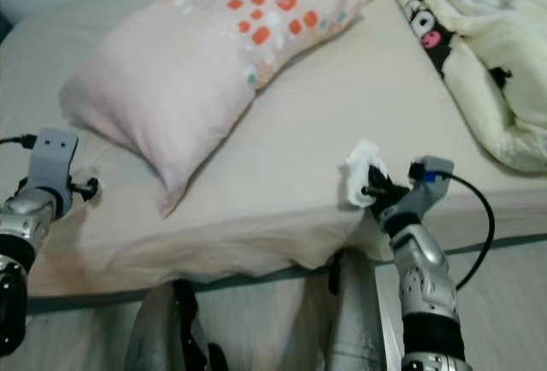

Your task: Clean up the room

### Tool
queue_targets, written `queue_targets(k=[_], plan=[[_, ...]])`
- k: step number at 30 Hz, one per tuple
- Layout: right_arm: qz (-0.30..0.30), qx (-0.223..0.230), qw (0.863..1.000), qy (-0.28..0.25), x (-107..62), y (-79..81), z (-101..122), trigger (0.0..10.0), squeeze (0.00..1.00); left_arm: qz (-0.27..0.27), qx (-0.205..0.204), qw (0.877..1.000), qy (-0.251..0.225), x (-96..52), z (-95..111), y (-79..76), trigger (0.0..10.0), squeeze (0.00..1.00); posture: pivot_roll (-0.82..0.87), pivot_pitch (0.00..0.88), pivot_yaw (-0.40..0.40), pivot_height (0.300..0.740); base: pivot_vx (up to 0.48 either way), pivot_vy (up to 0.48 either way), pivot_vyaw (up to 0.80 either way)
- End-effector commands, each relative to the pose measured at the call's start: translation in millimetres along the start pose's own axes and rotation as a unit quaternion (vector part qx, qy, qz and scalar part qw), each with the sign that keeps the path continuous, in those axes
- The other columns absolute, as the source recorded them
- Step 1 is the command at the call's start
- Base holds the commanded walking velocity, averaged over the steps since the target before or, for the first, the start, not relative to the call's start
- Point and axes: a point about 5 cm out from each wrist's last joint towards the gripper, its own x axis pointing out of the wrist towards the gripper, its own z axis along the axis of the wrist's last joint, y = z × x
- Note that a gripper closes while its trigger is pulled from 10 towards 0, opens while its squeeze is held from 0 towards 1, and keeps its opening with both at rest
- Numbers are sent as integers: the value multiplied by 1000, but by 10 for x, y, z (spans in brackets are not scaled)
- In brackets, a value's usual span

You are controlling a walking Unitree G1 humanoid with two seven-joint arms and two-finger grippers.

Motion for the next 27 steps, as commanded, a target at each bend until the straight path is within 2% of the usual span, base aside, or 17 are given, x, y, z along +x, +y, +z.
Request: queue_targets(k=[1,3,6,9,12,14,15,17,21,22,24,25,26,27], plan=[[7,2,1000,12,-45,22,-12,0,0,16,10,999,30,-38,-168,147,10000,0,-89,421,60,497,0,0,800],[14,2,1000,11,-48,76,46,0,0,16,14,999,35,-51,-202,193,10000,0,-92,423,57,497,0,0,800],[16,3,1000,10,-49,97,69,0,0,-1,8,999,37,-54,-225,165,10000,0,-92,423,57,497,0,0,800],[15,1,1000,6,-55,126,134,0,0,-87,-28,996,18,-52,-228,-49,10000,0,-95,426,56,497,0,0,800],[7,3,1000,5,-66,116,184,0,0,-194,-66,979,-21,-69,-164,-345,10000,0,-97,427,57,497,0,0,800],[1,3,1000,7,-70,110,198,157,0,-232,-76,969,-31,-82,-145,-462,10000,0,-97,427,57,497,0,0,709],[1,3,1000,7,-70,110,198,157,0,-232,-76,969,-31,-82,-145,-462,10000,0,-97,427,57,497,0,0,619],[-1,0,1000,10,-70,118,207,0,0,-260,-93,960,-38,-93,-122,-559,10000,0,-98,429,58,497,0,0,0],[4,-1,1000,10,-73,148,228,0,0,-272,-104,955,-49,-98,-87,-653,10000,0,-99,428,59,497,0,0,0],[4,-1,1000,10,-73,148,228,0,0,-272,-104,955,-49,-98,-87,-653,10000,0,-99,428,59,497,0,0,0],[4,-2,1000,7,-81,165,252,0,0,-249,-66,964,-62,-89,-59,-671,10000,0,-106,432,63,497,0,0,0],[4,-2,1000,7,-81,165,252,0,0,-249,-66,964,-62,-89,-59,-671,10000,0,-106,432,63,497,0,0,0],[3,-3,1000,7,-89,169,266,7882,0,-231,-46,969,-71,-81,-32,-669,10000,0,-106,434,62,497,0,0,0],[2,-2,1000,6,-94,170,274,7882,0,-218,-33,972,-77,-76,-10,-673,10000,0,-106,434,62,497,0,0,0]])
